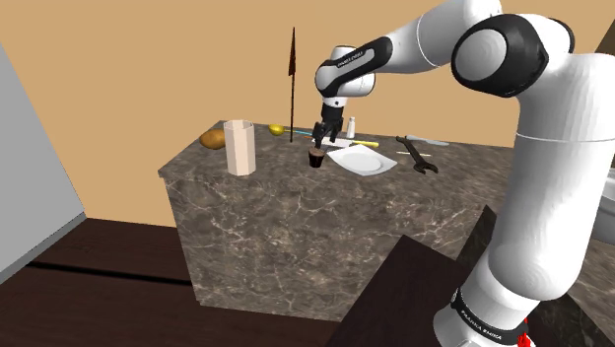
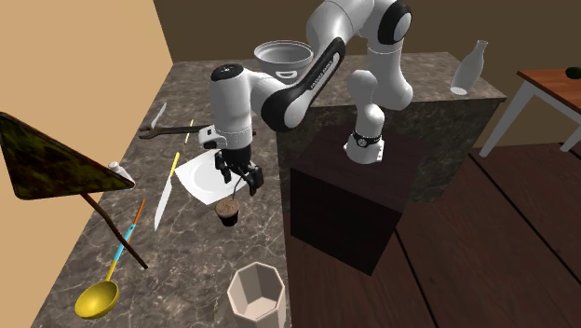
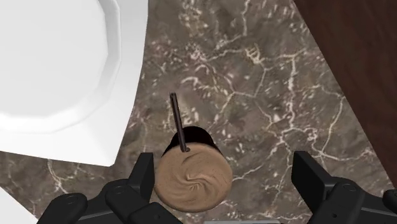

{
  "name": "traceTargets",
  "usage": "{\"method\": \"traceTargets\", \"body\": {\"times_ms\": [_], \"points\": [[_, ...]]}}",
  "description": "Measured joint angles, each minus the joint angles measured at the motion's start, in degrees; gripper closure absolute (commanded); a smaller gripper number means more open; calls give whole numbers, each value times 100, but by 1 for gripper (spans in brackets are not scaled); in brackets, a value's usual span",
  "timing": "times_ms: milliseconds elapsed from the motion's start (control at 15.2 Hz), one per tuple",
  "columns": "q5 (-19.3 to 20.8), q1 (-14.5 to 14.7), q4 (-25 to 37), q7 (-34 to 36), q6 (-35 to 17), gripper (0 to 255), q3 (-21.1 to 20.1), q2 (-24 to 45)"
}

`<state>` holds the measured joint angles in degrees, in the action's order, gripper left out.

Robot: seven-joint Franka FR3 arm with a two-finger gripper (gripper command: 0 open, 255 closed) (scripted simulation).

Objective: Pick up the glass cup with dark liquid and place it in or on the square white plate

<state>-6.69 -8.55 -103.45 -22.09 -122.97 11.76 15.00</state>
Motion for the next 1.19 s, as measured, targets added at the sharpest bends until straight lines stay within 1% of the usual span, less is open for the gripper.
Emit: {"method": "traceTargets", "body": {"times_ms": [132, 198, 660, 1056, 1122, 1188], "points": [[-120, -106, 492, -131, 46, 0, -1, 423], [-149, -128, 567, -161, 19, 0, -5, 519], [-254, -179, 529, -257, -354, 0, -40, 853], [-261, -172, 531, -249, -395, 0, -49, 894], [-261, -172, 531, -249, -395, 255, -49, 894], [-261, -172, 533, -249, -396, 255, -48, 891]]}}
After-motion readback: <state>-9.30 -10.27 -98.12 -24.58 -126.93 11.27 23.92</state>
